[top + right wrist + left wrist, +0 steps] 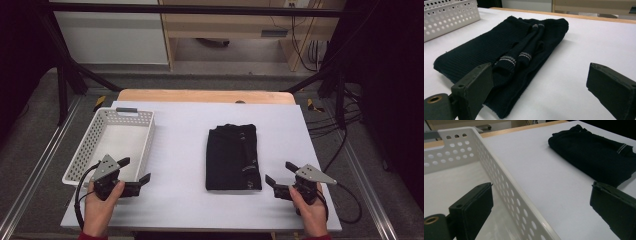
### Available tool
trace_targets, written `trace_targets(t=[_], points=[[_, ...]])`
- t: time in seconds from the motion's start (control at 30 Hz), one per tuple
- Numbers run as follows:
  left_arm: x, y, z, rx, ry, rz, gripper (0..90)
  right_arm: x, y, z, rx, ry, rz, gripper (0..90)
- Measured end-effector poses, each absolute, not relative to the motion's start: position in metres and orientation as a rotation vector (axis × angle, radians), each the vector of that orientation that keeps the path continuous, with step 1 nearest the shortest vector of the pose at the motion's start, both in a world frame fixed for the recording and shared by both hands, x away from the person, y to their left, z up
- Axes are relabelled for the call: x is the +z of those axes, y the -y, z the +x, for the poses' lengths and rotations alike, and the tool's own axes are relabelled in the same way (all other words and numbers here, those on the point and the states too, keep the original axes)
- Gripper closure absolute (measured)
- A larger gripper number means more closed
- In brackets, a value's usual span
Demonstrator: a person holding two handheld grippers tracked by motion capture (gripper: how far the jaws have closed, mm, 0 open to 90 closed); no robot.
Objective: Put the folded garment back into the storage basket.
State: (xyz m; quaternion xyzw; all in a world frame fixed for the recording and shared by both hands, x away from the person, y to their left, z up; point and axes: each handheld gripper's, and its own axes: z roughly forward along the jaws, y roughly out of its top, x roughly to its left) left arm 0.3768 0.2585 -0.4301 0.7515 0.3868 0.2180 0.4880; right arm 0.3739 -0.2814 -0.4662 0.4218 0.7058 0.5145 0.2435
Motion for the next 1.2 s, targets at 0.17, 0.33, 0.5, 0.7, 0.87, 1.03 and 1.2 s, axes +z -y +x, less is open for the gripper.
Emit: trace_targets(t=[0.17, 0.33, 0.5, 0.7, 0.87, 1.03, 1.2], points=[[-0.43, -0.258, 0.377, 0.526, -0.94, 1.827, 4.5, -0.466, 0.28, 0.372, 1.398, -1.947, 1.151, 7.1], [-0.43, -0.258, 0.377, 0.527, -0.939, 1.83, 4.6, -0.465, 0.278, 0.37, 1.393, -1.968, 1.154, 6.9], [-0.43, -0.258, 0.376, 0.529, -0.939, 1.83, 4.6, -0.464, 0.278, 0.368, 1.39, -1.986, 1.167, 6.4], [-0.429, -0.258, 0.376, 0.53, -0.938, 1.829, 4.6, -0.465, 0.276, 0.367, 1.364, -2.013, 1.166, 6.2], [-0.429, -0.258, 0.376, 0.532, -0.94, 1.831, 4.6, -0.465, 0.273, 0.365, 1.346, -2.032, 1.161, 6.2], [-0.429, -0.258, 0.376, 0.532, -0.943, 1.83, 4.6, -0.465, 0.271, 0.362, 1.335, -2.047, 1.158, 7.0], [-0.429, -0.258, 0.376, 0.533, -0.941, 1.832, 4.6, -0.465, 0.266, 0.357, 1.307, -2.081, 1.148, 7.8]])
